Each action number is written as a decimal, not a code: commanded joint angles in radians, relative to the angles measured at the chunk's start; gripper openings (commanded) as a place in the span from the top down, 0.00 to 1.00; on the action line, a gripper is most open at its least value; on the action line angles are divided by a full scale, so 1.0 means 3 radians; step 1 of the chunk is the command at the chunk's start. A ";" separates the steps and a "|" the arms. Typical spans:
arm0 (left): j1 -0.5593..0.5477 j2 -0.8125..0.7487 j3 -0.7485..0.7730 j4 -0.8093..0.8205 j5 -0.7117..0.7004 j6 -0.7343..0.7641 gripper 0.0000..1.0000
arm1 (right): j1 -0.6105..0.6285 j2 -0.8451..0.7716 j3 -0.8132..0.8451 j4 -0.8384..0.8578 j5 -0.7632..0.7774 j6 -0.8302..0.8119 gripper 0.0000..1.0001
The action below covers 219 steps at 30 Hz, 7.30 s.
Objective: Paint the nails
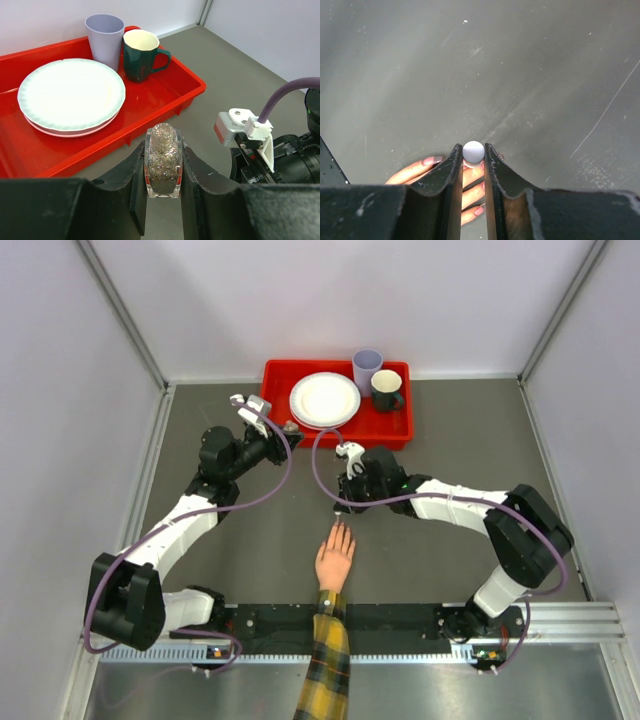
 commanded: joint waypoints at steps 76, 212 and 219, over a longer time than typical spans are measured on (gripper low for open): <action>0.0016 -0.0103 -0.0029 0.0129 0.0007 0.0028 1.00 | -0.0085 -0.0024 0.0229 -0.0037 0.0121 0.0067 1.00; 0.0016 -0.0129 -0.0070 0.0124 -0.0004 0.0069 1.00 | 0.0074 0.0134 0.0132 0.0003 0.0151 0.0037 1.00; 0.0016 -0.0128 -0.0070 0.0124 -0.0009 0.0069 1.00 | 0.0074 0.0129 0.0121 0.0014 0.0151 0.0042 1.00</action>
